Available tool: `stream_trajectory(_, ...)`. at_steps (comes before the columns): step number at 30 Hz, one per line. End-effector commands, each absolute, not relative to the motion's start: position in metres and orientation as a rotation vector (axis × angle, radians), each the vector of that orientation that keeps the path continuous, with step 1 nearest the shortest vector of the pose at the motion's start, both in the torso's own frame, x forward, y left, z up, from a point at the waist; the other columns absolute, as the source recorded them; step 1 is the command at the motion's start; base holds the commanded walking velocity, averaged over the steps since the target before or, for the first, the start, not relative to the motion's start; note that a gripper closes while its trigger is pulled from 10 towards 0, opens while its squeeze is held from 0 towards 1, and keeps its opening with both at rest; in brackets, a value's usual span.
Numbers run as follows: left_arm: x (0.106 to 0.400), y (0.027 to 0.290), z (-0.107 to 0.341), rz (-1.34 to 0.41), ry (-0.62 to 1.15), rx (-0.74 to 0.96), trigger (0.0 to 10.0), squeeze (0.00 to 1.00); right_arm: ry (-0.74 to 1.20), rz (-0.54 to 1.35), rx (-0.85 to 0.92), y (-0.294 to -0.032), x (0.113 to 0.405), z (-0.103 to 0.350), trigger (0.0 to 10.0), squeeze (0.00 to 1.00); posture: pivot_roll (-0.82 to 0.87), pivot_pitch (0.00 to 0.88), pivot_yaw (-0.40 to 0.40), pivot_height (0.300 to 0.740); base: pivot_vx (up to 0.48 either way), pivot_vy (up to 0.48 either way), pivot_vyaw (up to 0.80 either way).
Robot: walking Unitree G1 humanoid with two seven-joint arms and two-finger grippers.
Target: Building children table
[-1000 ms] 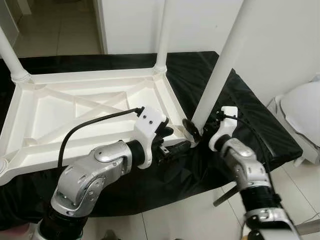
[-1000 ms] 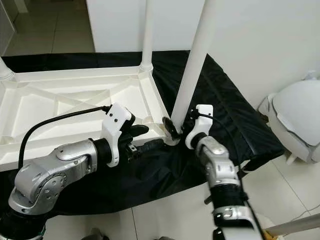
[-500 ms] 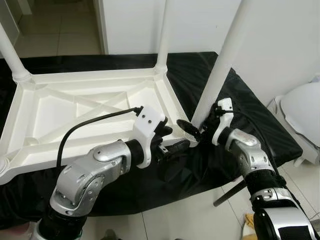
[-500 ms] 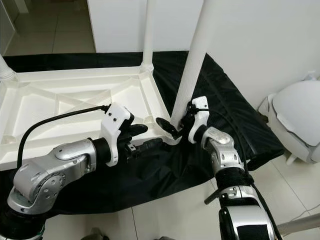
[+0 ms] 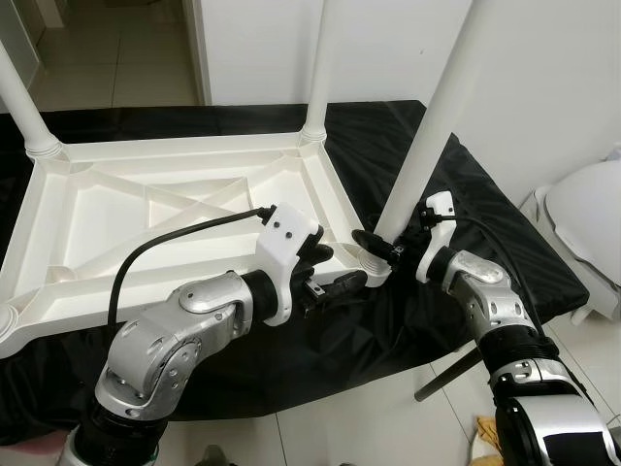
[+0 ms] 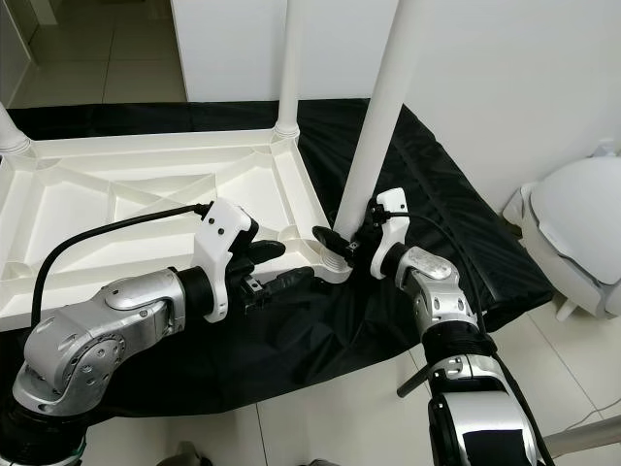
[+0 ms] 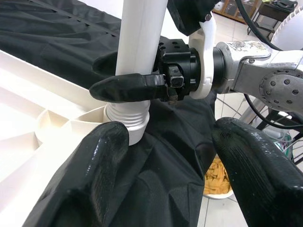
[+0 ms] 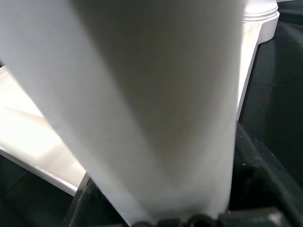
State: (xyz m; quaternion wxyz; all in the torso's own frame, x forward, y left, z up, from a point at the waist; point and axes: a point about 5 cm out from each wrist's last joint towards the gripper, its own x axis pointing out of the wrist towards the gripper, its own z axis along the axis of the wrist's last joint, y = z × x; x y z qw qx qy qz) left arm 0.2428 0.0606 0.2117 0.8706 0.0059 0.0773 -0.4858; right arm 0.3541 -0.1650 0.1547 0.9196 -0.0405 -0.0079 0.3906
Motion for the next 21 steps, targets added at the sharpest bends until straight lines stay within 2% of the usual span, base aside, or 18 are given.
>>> stream_trajectory(1, 0.241, 0.059, 0.211, -1.034, 0.174, 0.020, 10.0, 0.00, 0.051, 0.803, -0.037, -0.163, 0.349, 0.139, 0.0, 0.00, 0.00, 0.052, -0.055, 0.740, 0.000, 0.000, 0.00)
stream_trajectory(8, 0.240, 0.058, 0.210, -1.036, 0.177, 0.023, 10.0, 0.00, 0.049, 0.670, -0.014, -0.161, 0.352, 0.140, 0.0, 0.00, 0.00, 0.051, -0.061, 0.740, 0.000, 0.000, 0.00)
stream_trajectory(11, 0.240, 0.057, 0.210, -1.037, 0.174, 0.018, 10.0, 0.00, 0.039, 0.540, 0.060, -0.149, 0.350, 0.138, 0.0, 0.00, 0.00, 0.045, -0.074, 0.740, 0.000, 0.000, 0.00)
stream_trajectory(15, 0.239, 0.056, 0.210, -1.039, 0.172, 0.015, 10.0, 0.00, 0.043, 0.505, 0.080, -0.145, 0.348, 0.136, 0.0, 0.00, 0.00, 0.045, -0.073, 0.740, 0.000, 0.000, 0.00)
stream_trajectory(17, 0.239, 0.055, 0.210, -1.040, 0.170, 0.013, 10.0, 0.00, 0.050, 0.397, 0.123, -0.135, 0.345, 0.136, 0.0, 0.00, 0.00, 0.039, -0.083, 0.740, 0.000, 0.000, 0.00)
stream_trajectory(21, 0.239, 0.055, 0.210, -1.040, 0.167, 0.014, 10.0, 0.00, 0.036, 0.349, 0.130, -0.129, 0.341, 0.137, 0.0, 0.00, 0.00, 0.037, -0.085, 0.740, 0.000, 0.000, 0.00)
